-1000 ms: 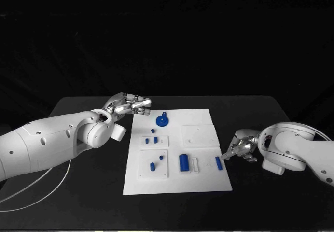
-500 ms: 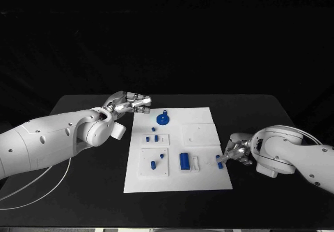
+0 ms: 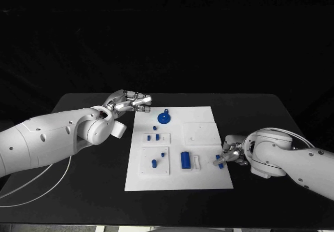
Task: Assemble the parts on the task board
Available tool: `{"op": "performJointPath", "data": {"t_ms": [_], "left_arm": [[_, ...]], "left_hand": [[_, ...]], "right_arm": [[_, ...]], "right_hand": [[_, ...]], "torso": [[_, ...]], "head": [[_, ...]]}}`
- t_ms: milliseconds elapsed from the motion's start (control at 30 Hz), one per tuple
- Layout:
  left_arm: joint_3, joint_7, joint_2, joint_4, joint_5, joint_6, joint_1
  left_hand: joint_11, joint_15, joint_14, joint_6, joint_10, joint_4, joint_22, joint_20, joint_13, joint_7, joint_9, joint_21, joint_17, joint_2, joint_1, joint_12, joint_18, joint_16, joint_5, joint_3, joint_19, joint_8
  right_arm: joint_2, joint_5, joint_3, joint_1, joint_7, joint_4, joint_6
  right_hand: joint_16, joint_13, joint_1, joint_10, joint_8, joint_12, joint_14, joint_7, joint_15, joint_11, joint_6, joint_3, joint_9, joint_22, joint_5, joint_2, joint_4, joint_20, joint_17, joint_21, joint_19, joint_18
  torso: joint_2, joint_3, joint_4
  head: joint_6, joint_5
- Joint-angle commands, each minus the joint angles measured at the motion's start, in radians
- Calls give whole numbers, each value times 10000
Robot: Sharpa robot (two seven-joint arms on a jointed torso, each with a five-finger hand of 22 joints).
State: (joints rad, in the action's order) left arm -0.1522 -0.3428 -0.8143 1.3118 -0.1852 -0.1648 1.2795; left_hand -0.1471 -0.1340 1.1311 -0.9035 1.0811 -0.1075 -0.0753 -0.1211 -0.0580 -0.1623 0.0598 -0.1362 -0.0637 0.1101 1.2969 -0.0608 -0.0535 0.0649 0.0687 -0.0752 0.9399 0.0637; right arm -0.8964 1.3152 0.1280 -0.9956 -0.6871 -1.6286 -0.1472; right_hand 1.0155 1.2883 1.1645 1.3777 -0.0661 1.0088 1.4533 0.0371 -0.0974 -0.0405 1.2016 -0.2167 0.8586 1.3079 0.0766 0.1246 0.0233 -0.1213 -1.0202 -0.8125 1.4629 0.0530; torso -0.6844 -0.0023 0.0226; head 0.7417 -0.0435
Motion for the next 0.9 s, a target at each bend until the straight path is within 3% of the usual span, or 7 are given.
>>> {"op": "performJointPath", "data": {"t_ms": [33,133,233,267,467,667,900], "left_arm": [[7,29,-1,35,-27,143,2],[7,57,-7,38,-36,163,2],[7,89,-22,43,-48,185,2],[7,100,-27,43,-51,190,2],[7,160,-50,51,-65,221,2],[6,217,-78,61,-89,231,2],[5,278,-95,68,-118,245,2]], "left_hand": [[-14,-8,13,70,-25,-83,-11,-6,-11,-33,-13,35,-7,55,-30,2,174,-16,-49,-4,59,-34],[-14,-8,13,70,-25,-83,-11,-6,-11,-33,-13,35,-7,55,-30,2,174,-16,-49,-4,59,-34],[-15,-6,17,82,-35,-104,-11,-8,-11,-35,-14,45,-7,29,-15,2,178,-15,-54,-4,55,-35],[-15,-6,17,82,-35,-104,-11,-8,-11,-35,-14,45,-7,29,-15,2,178,-15,-54,-4,55,-35],[-15,-6,17,82,-35,-104,-11,-8,-11,-35,-14,45,-7,29,-15,2,178,-15,-54,-4,55,-35],[-21,-7,19,111,-51,-101,-12,-7,-12,-38,-15,52,-8,22,-4,2,180,-15,-60,-3,55,-38],[-28,-8,17,200,-77,-154,-14,-9,-11,-51,-16,56,-8,75,15,2,178,-12,-55,5,57,-34]], "right_arm": [[153,723,-185,149,-367,101,-220],[217,903,-223,152,-371,135,-240],[260,1055,-253,154,-377,170,-308],[274,1093,-266,154,-379,179,-329],[327,1114,-312,168,-379,180,-228],[299,325,-324,178,-380,178,232],[274,-832,-327,182,-350,207,707]], "right_hand": [[-35,-44,95,-47,31,-54,-6,184,71,65,-278,-506,-6542,925,59,147,-133,80,-4,87,582,43],[-59,-67,279,-77,39,-73,-10,245,85,89,-433,-671,-6772,929,646,76,-541,93,5,89,585,53],[-86,-103,481,-160,36,-136,-19,353,107,138,-612,-908,-7101,925,1650,-57,-1279,116,7,132,570,73],[-103,-118,320,-197,31,-137,-12,356,136,164,-624,-1084,-7372,926,1716,-187,-1792,143,7,156,562,93],[-142,-175,424,-292,37,-191,-38,498,155,188,-743,-2308,-7654,949,2591,-404,-2801,154,3,140,560,112],[-129,-183,-234,-281,33,-130,-54,562,135,169,-783,-3963,-7866,969,4343,-418,-3025,142,-30,37,537,147],[-121,-177,-666,-234,34,-47,-62,517,107,150,-634,-4882,-7915,972,5226,-376,-3022,119,-46,-174,475,165]], "torso": [[2,-10,2],[1,-10,4],[2,-9,13],[2,-9,13],[-4,-2,7],[-4,5,9],[-4,3,10]], "head": [[-3,-6],[8,-24],[24,-28],[24,-28],[35,-41],[40,-57],[45,-74]]}}
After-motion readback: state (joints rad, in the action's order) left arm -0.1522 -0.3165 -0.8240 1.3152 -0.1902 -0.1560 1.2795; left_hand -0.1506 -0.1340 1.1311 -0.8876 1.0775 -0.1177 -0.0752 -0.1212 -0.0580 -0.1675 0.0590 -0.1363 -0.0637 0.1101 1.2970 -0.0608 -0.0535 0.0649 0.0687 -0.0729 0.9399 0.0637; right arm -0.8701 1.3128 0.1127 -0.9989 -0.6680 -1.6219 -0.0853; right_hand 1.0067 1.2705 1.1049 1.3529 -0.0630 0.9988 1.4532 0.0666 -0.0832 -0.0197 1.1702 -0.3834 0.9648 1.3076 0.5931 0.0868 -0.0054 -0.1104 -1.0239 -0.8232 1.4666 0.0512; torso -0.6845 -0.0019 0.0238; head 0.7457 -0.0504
